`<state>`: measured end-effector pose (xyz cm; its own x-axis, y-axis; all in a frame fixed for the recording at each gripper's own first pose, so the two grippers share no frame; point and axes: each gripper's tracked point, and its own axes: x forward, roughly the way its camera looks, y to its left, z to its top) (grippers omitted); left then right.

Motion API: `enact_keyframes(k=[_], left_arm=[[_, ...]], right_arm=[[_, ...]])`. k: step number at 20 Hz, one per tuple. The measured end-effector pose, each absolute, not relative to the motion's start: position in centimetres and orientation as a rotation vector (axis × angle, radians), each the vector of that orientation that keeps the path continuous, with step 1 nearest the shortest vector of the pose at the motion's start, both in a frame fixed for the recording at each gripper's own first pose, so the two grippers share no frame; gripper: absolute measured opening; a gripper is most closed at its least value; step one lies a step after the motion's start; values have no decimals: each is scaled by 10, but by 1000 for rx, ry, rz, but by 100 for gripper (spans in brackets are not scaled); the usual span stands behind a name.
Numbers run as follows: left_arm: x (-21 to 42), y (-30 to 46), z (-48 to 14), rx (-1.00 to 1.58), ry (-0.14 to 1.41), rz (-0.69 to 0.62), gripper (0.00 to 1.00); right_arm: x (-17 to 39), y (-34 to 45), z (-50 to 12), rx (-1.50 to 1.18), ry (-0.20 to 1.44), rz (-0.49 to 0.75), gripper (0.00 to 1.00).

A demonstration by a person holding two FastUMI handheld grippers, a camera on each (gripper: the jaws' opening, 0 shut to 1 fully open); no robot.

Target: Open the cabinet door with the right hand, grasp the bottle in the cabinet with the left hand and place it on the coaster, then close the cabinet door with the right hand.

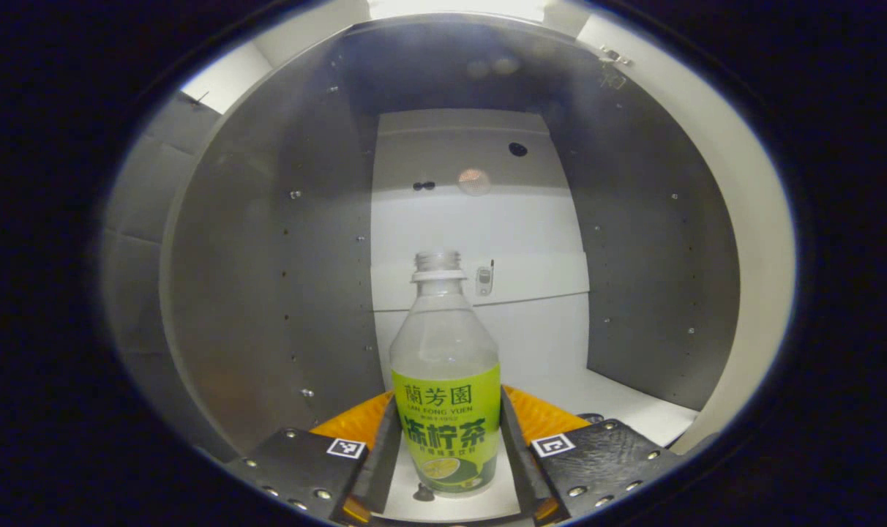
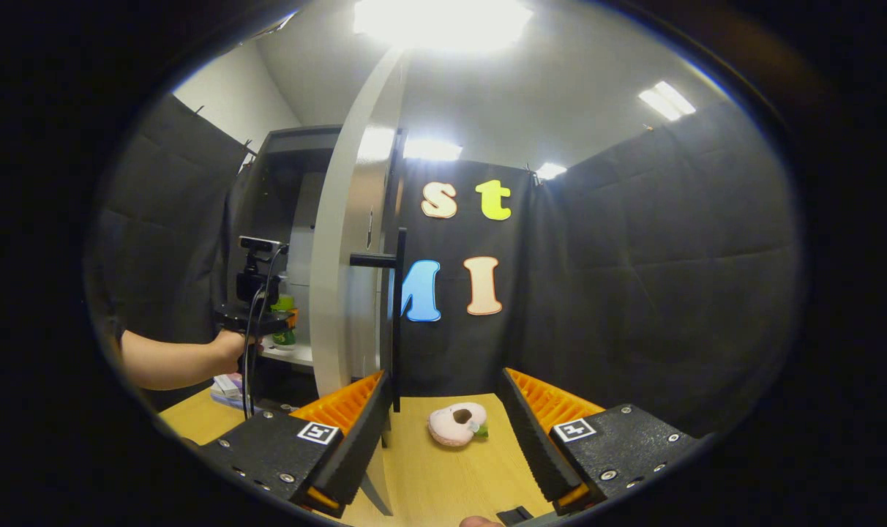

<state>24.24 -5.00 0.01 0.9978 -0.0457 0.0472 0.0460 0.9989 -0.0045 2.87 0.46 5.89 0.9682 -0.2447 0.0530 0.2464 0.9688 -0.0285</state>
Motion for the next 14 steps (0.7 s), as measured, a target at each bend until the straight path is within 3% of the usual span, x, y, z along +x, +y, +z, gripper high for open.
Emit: enact_keyframes(k=[3,4,5,11,12,13,14], left_arm=[[239,-45,0,-22,-50,-33,68],[237,-44,1,-25,-49,-34,60],[232,-42,3,-27,-48,-30,64],[185,-36,18,2,-60,3,64],[175,-38,22,1,-62,10,67],[161,-38,25,3,-65,28,64],[146,-36,27,6,-71,47,67]], right_arm=[[28,4,60,-30,-54,-243,91],[28,4,60,-27,-56,-238,91],[29,4,60,-26,-58,-233,91],[27,0,51,-64,-42,-145,95],[25,-4,50,-72,-40,-128,96],[21,-9,49,-81,-43,-111,95],[17,-16,50,-81,-46,-94,96]])
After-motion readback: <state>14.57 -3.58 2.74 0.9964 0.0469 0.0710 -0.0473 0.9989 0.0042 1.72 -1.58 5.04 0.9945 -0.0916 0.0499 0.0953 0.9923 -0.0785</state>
